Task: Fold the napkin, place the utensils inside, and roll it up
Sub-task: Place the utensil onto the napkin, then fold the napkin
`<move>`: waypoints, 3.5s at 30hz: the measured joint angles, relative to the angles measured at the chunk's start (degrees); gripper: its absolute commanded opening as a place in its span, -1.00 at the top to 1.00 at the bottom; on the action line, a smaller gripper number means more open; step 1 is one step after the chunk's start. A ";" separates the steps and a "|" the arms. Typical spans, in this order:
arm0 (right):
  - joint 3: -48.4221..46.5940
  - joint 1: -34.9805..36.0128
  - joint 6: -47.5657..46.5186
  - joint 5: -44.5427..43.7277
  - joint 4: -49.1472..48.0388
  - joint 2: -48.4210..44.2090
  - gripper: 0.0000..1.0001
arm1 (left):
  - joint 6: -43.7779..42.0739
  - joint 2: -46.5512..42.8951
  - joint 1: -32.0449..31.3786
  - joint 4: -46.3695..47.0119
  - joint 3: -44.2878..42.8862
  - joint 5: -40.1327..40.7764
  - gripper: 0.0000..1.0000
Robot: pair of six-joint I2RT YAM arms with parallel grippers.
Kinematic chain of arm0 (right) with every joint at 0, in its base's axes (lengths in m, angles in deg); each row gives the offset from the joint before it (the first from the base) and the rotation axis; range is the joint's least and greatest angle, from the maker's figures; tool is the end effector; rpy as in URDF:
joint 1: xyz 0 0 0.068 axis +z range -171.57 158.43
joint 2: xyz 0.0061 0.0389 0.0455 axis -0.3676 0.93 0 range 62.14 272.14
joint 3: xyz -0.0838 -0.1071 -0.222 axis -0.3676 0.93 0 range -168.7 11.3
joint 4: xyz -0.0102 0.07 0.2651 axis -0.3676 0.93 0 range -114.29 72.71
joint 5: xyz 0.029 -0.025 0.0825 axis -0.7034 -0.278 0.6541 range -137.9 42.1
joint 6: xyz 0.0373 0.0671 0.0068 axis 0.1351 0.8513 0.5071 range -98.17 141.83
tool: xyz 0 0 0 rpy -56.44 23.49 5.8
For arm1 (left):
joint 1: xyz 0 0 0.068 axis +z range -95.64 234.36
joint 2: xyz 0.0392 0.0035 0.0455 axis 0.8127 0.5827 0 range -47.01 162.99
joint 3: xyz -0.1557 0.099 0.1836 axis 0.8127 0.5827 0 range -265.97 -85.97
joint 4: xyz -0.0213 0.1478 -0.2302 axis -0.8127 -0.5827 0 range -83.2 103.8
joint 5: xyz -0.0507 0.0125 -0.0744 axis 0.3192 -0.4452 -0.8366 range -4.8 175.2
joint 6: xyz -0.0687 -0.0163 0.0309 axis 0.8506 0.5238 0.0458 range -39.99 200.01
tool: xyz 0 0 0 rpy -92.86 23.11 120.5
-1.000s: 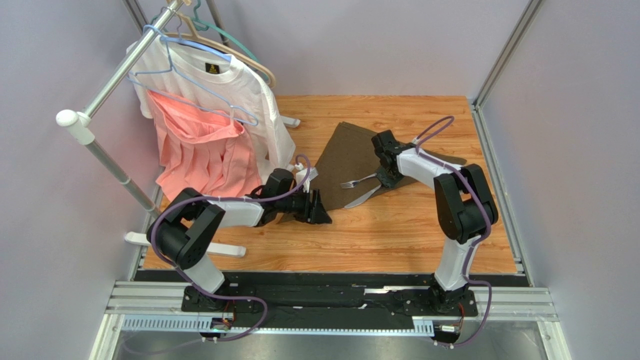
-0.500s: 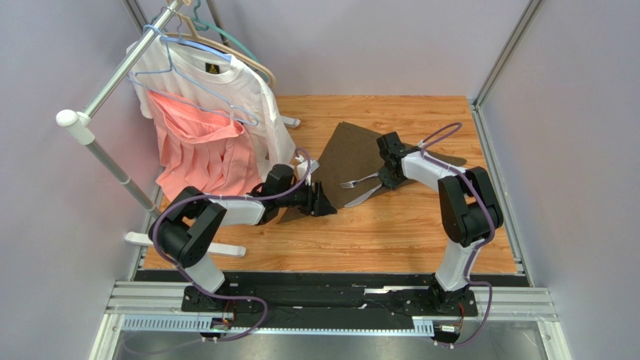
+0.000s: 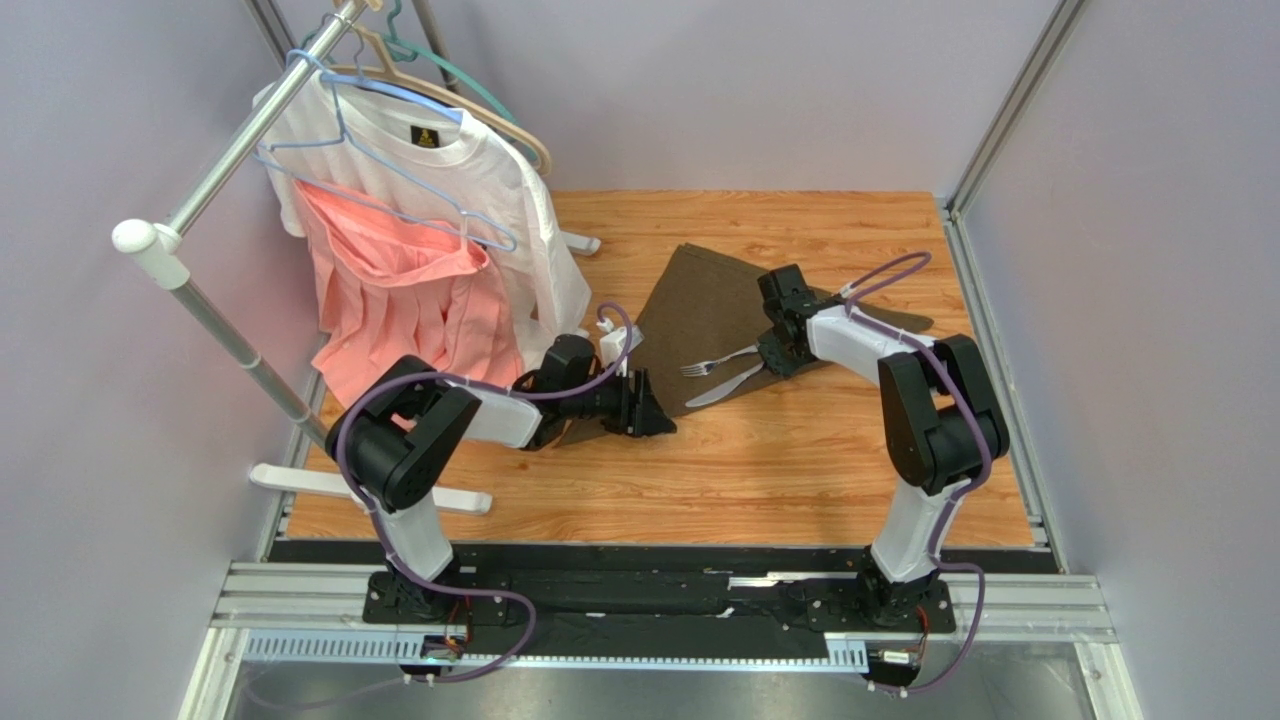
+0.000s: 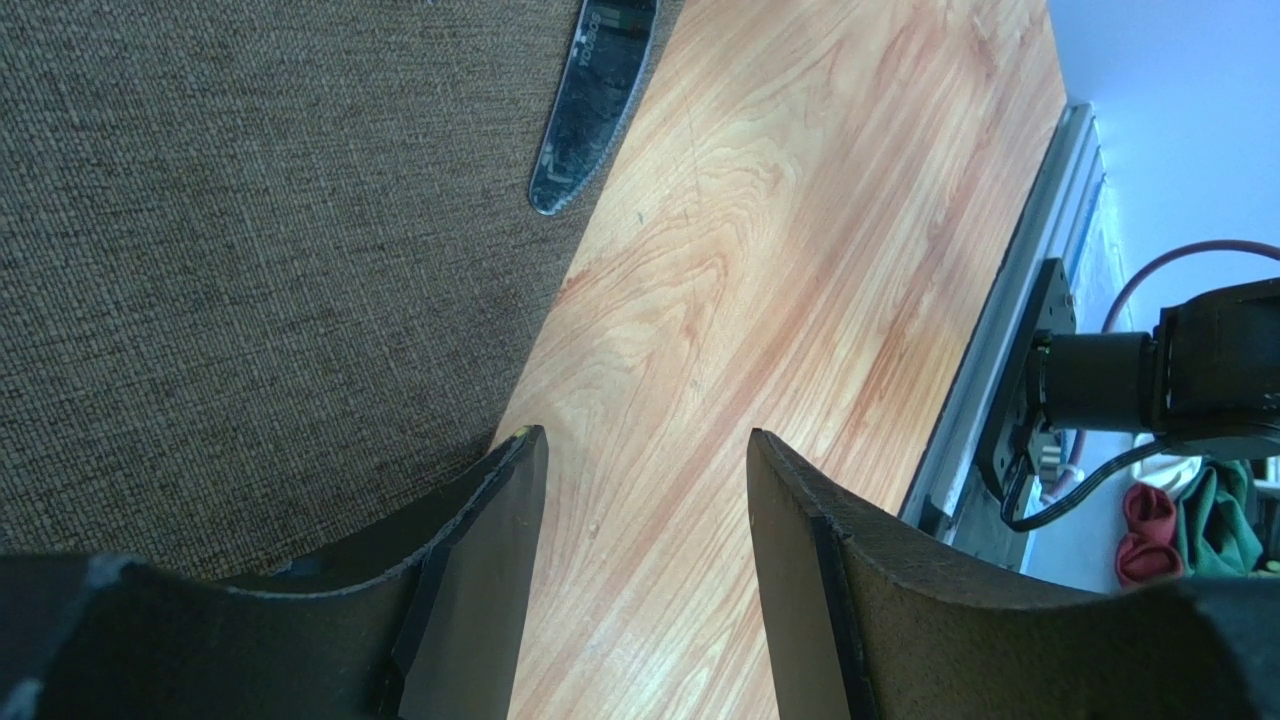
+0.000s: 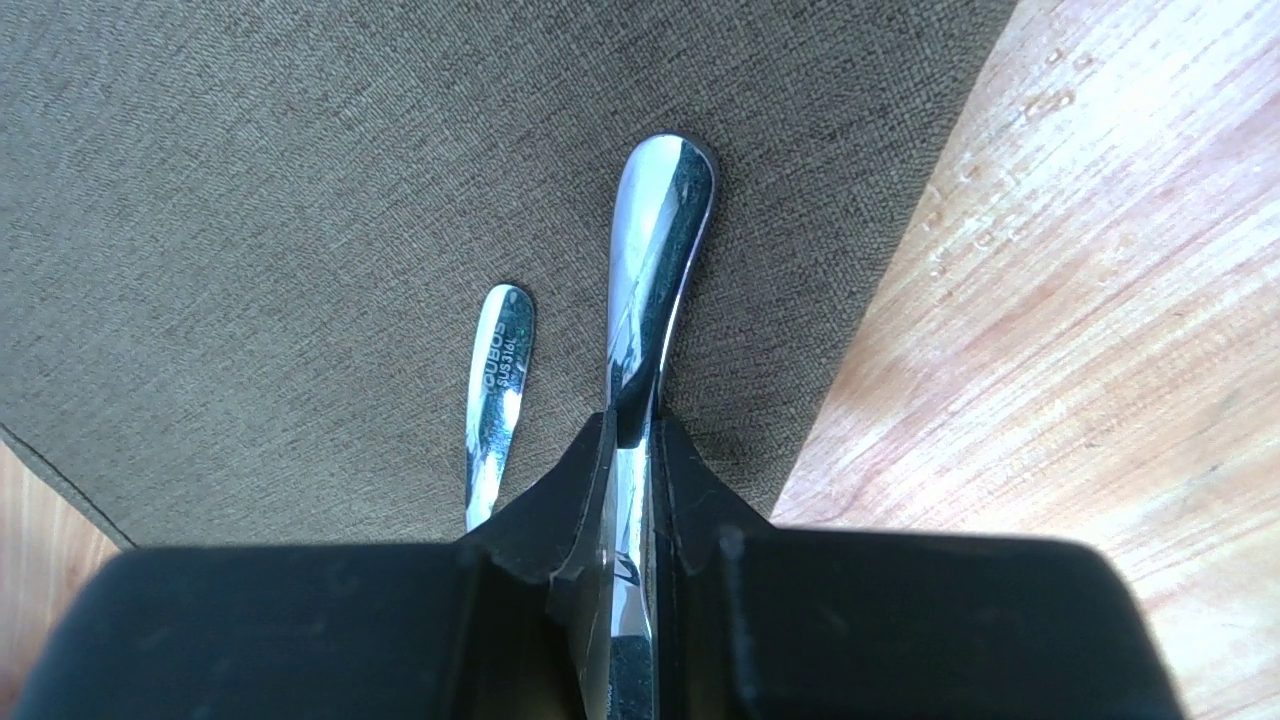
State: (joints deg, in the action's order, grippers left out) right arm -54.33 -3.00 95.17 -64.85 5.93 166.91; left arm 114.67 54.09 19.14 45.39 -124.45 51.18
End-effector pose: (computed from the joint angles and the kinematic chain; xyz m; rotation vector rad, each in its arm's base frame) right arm 0.3575 0.1000 0.1115 1.2978 2.3468 0.0733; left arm 0.2651 -0.2322 0.0915 0.4053 2.2764 -1.3090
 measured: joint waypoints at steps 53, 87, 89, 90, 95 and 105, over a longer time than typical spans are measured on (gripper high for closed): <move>8.37 -22.80 -28.33 -0.92 -2.84 -20.96 0.08 | -8.83 -38.84 9.49 -50.07 -10.38 11.21 -0.59; -3.19 -43.23 -37.18 18.25 -18.27 4.57 0.14 | -22.62 -30.82 21.81 -56.61 -20.28 6.64 -0.57; -3.17 -43.23 -37.16 18.93 -18.60 4.66 0.15 | -22.60 -30.82 21.86 -56.57 -20.28 6.64 -0.57; -3.19 -43.23 -37.16 19.08 -18.69 4.76 0.16 | -22.62 -30.82 21.86 -56.52 -20.28 6.64 -0.57; -3.56 -43.25 -36.72 19.47 -19.10 6.21 0.24 | -22.62 -30.82 21.86 -56.48 -20.28 6.49 -0.57; -5.64 -43.63 -36.50 19.45 -19.06 8.17 0.59 | -22.62 -30.82 21.94 -56.46 -20.28 6.47 -0.57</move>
State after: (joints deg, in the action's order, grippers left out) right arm -59.97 -46.63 58.67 -45.40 -13.13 175.08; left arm 92.04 23.27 41.08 -11.06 -144.74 57.65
